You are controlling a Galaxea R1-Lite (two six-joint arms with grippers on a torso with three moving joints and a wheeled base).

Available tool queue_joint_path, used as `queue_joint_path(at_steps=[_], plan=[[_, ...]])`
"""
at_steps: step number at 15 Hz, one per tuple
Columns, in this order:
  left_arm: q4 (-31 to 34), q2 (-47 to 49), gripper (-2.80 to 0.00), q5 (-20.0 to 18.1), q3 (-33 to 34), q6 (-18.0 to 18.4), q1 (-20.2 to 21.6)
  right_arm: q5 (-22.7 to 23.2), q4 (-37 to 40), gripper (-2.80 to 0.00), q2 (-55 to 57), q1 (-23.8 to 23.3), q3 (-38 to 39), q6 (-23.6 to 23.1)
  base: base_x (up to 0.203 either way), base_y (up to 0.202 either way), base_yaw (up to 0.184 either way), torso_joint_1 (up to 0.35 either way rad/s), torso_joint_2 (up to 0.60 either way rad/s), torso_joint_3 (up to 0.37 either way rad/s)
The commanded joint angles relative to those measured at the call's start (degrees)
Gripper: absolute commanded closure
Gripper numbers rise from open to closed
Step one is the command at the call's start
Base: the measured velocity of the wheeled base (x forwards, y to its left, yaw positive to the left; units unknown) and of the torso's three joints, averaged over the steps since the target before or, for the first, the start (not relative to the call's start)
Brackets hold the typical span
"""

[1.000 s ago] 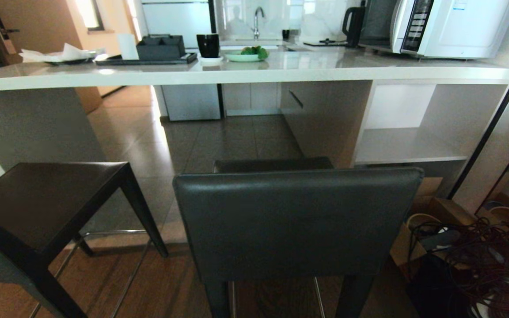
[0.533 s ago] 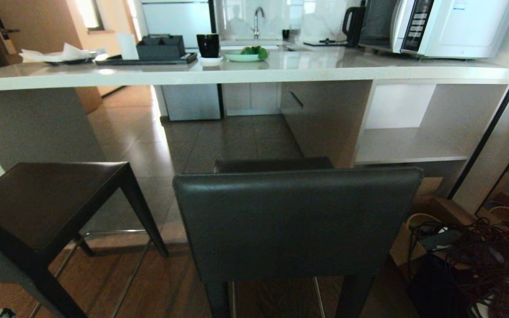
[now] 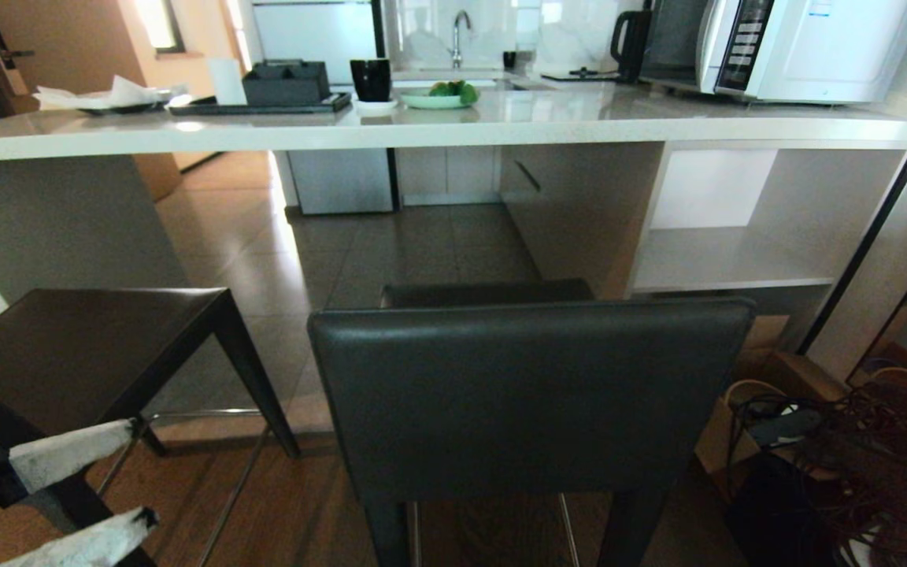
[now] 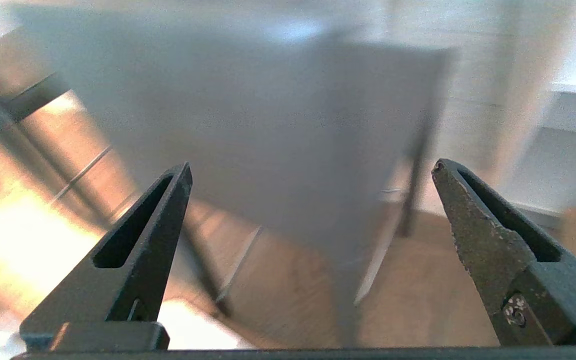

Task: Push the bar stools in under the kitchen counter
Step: Push the gray chair back under the dining table

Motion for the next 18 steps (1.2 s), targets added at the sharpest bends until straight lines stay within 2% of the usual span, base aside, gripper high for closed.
queue_joint_path(at_steps=[1, 2, 3, 4, 5, 7, 9, 11, 12, 13, 14, 16, 18], plan=[[-2.5, 2.7, -2.8, -10.2, 1.0, -2.0, 11.7, 15.5, -5.4, -2.8, 9.3, -19.3, -0.4, 0.0, 0.0, 0.0, 0.0, 0.0, 0.0, 0.0], [-3.1, 2.3, -2.8, -19.5, 1.8, -2.5, 17.4, 23.8, -7.3, -2.8, 10.9, -26.7, -0.4, 0.0, 0.0, 0.0, 0.0, 0.0, 0.0, 0.0], [-3.5, 2.2, -2.8, -28.8, 2.5, -2.8, 23.0, 34.0, -9.2, -2.8, 12.4, -32.4, -0.1, 0.0, 0.0, 0.0, 0.0, 0.0, 0.0, 0.0], [-3.8, 2.9, -2.8, -35.5, 3.1, -2.8, 27.1, 41.1, -11.0, -2.8, 13.2, -35.8, 0.5, 0.0, 0.0, 0.0, 0.0, 0.0, 0.0, 0.0], [-4.1, 4.4, -2.8, -38.7, 3.3, -2.4, 28.8, 43.5, -12.0, -2.8, 13.1, -36.7, 0.8, 0.1, 0.0, 0.0, 0.0, 0.0, 0.0, 0.0], [-4.2, 5.2, -2.8, -39.1, 4.2, -1.8, 28.9, 45.5, -12.3, -2.8, 11.6, -35.6, 2.6, 0.2, 0.0, 0.0, 0.0, 0.0, 0.0, 0.0], [-4.3, 6.0, -2.8, -39.3, 6.3, 0.0, 28.1, 45.5, -12.3, -2.8, 11.4, -30.1, 4.9, 0.2, 0.0, 0.0, 0.0, 0.0, 0.0, 0.0], [-4.3, 11.1, -2.8, -38.9, 6.1, 4.4, 23.0, 45.4, -12.3, -2.8, 12.5, -23.2, 5.7, 0.2, 0.0, 0.0, 0.0, 0.0, 0.0, 0.0], [-4.4, 15.2, -2.8, -36.7, 5.3, 7.3, 20.4, 45.2, -12.4, -2.8, 14.5, -20.0, 5.4, 0.2, 0.0, 0.0, 0.0, 0.0, 0.0, 0.0], [-4.9, 19.4, -2.8, -33.1, 4.0, 9.5, 17.2, 44.8, -12.5, -2.8, 17.3, -17.7, 4.5, 0.2, 0.0, 0.0, 0.0, 0.0, 0.0, 0.0], [-6.4, 23.5, -2.8, -29.7, 2.8, 10.6, 14.4, 44.3, -12.7, -2.8, 19.8, -16.2, 3.4, 0.2, 0.0, 0.0, 0.0, 0.0, 0.0, 0.0], [-13.4, 31.9, -2.8, -24.7, 0.4, 11.0, 10.4, 43.1, -13.0, -2.8, 25.4, -14.3, 0.1, 0.1, 0.0, 0.0, 0.0, 0.0, 0.0, 0.0], [-21.5, 38.8, -2.8, -18.9, -1.9, 9.6, 6.6, 42.0, -14.1, -2.8, 30.4, -13.6, -2.7, 0.1, 0.0, 0.0, 0.0, 0.0, 0.0, 0.0]])
